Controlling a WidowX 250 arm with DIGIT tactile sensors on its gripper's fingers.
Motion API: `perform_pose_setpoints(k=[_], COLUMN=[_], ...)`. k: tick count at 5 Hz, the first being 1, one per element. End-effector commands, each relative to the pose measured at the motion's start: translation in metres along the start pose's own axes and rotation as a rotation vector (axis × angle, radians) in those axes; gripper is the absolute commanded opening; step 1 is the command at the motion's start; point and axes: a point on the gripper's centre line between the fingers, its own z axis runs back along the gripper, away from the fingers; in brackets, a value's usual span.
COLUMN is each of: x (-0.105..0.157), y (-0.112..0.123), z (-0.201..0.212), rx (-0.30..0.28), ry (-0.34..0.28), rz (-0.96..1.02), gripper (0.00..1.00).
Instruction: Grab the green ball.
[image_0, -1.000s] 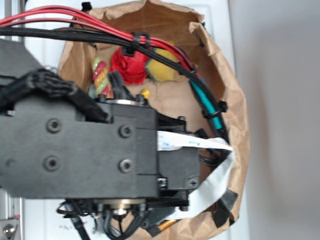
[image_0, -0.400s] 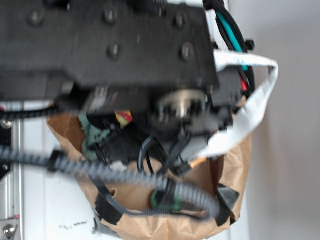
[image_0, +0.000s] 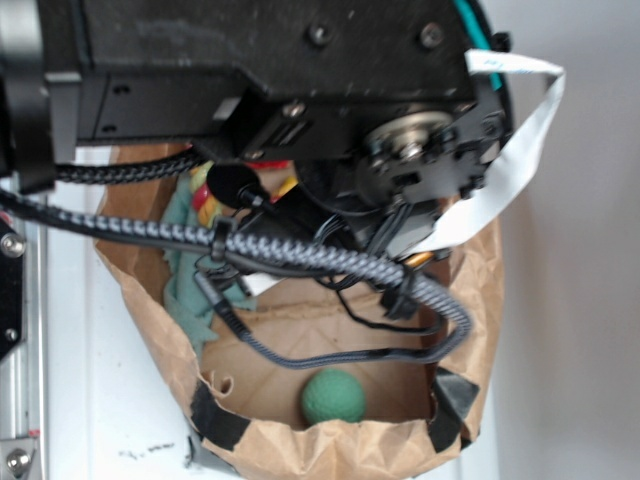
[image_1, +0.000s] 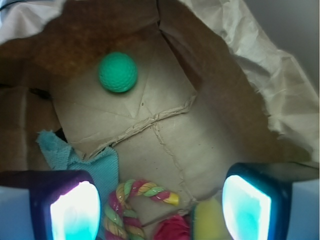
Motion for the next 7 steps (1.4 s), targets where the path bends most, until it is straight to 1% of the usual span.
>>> perform_pose_setpoints(k=[1,5,6,7], x=[0.026,0.026,0.028,0.048], y=[-0.045,-0.045,-0.033,-0.037], z=[-0.014,-0.014,-0.035,-0.035], rx=[-0.051,-0.051,-0.037,-0.008], ry=[0.034,0.034,0.04,0.015], rz=[-0.203,-0.203,-0.173,-0.216], gripper=[1.0,1.0,1.0,1.0])
